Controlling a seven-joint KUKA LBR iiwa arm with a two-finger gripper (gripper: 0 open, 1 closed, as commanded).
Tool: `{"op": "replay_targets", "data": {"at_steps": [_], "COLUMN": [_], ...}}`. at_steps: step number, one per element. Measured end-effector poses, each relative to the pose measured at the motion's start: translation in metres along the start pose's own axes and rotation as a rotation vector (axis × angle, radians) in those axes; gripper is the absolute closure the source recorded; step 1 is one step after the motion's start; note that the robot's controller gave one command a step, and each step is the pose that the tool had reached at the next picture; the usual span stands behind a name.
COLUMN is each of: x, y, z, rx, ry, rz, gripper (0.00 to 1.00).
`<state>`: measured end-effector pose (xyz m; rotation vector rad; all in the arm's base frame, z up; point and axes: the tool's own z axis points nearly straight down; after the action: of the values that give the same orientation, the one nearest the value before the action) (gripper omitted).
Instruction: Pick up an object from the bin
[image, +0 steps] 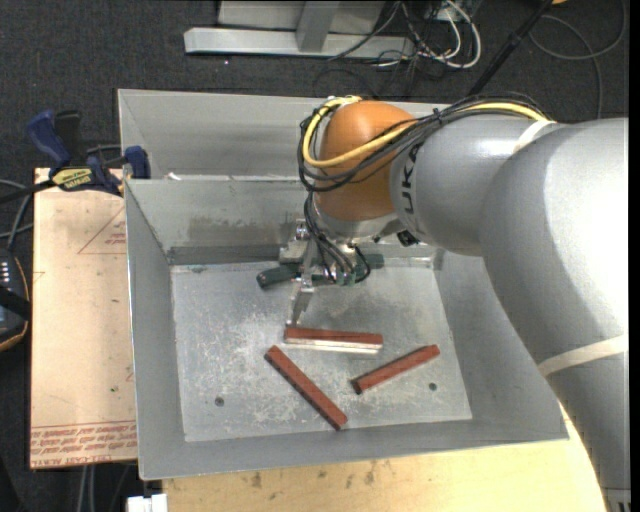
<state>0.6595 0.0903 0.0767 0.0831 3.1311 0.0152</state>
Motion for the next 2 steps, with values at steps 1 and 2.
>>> {"op": "replay_targets", "data": {"at_steps": [1,2], "x": [-0.0028,-0.0028], "y": [-0.0003,-0.0004], "z": [-0.0031,-0.0031], "rx": [0.002,0.002], "ry": [-0.017,-0.016], "rz": [0.0,0.001], "gripper": [1.0,1.0]}}
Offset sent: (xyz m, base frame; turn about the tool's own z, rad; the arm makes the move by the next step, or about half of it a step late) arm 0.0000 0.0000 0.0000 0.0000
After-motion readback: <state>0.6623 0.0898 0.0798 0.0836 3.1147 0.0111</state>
